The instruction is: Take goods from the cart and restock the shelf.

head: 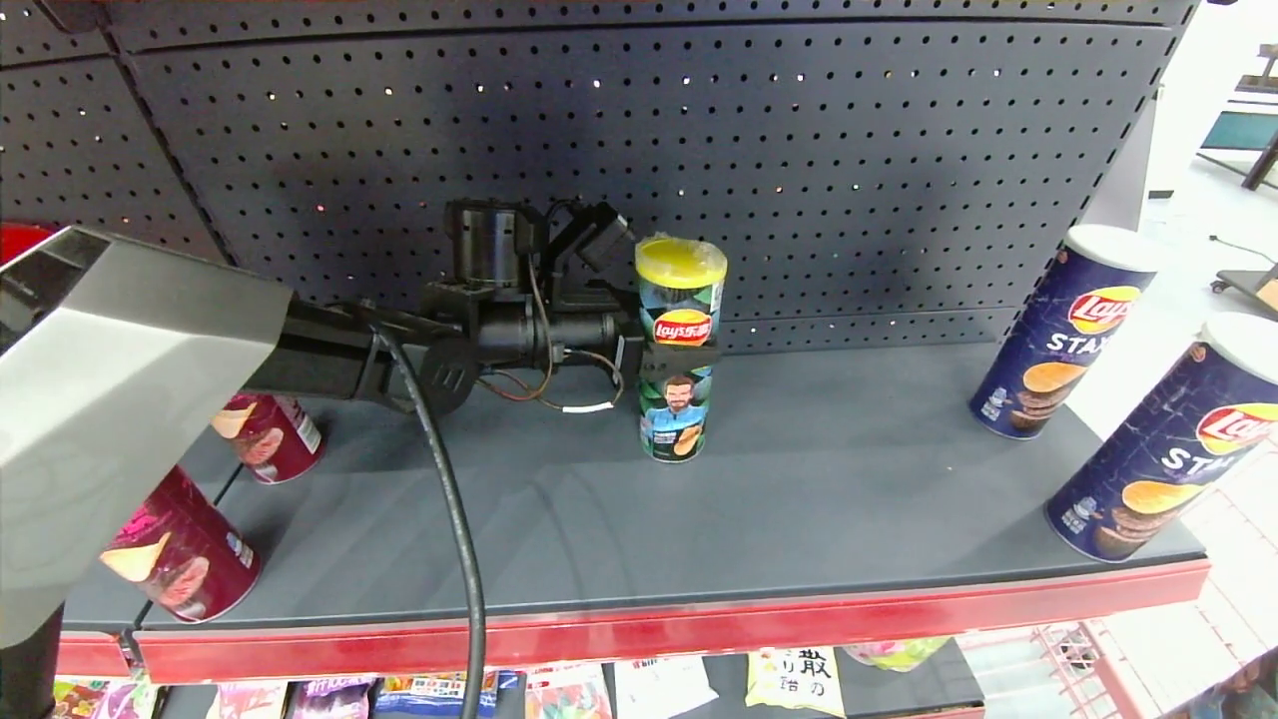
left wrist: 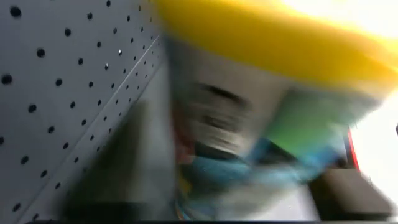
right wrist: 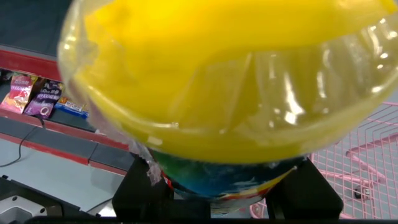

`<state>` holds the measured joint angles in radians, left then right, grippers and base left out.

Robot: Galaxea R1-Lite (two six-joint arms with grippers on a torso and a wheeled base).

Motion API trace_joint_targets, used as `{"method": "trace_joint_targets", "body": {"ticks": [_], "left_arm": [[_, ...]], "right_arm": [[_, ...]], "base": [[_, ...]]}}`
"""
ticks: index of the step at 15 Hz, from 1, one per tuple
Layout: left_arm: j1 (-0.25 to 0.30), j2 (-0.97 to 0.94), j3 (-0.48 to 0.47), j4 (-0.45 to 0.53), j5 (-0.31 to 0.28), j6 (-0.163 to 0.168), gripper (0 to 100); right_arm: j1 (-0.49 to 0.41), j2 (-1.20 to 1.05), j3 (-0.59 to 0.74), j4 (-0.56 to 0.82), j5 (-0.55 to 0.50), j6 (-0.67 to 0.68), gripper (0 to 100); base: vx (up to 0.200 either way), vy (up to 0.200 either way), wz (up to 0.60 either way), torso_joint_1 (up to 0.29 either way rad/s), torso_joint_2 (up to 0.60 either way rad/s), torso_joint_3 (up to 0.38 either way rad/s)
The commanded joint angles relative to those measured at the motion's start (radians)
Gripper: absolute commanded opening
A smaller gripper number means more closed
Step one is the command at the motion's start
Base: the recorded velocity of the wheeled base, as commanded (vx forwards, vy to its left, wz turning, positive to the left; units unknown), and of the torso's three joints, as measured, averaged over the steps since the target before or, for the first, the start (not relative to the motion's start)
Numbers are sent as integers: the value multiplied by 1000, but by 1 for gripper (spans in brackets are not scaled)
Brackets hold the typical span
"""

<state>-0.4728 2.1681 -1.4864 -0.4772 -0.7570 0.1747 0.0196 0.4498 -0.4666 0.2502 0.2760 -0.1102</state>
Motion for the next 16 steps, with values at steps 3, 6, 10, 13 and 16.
{"method": "trace_joint_targets", "body": {"ticks": [3, 6, 10, 13, 16], "left_arm": [[-7, -4, 3, -1, 1, -15, 0], [-10, -34, 21, -4, -4, -12, 0], [-27, -159, 156, -4, -33, -7, 0], [-35, -321, 423, -6, -45, 45, 0], [-52, -389, 566, -46, -36, 62, 0]], "right_arm": [[0, 0, 3, 0, -1, 0, 0], [0, 0, 5, 0, -1, 0, 0], [0, 1, 6, 0, 0, 0, 0], [0, 1, 6, -2, 2, 0, 0], [0, 1, 6, -2, 2, 1, 0]], "base": [[0, 0, 0, 0, 0, 0], [0, 0, 0, 0, 0, 0], [0, 0, 0, 0, 0, 0], [0, 0, 0, 0, 0, 0], [0, 0, 0, 0, 0, 0]]}}
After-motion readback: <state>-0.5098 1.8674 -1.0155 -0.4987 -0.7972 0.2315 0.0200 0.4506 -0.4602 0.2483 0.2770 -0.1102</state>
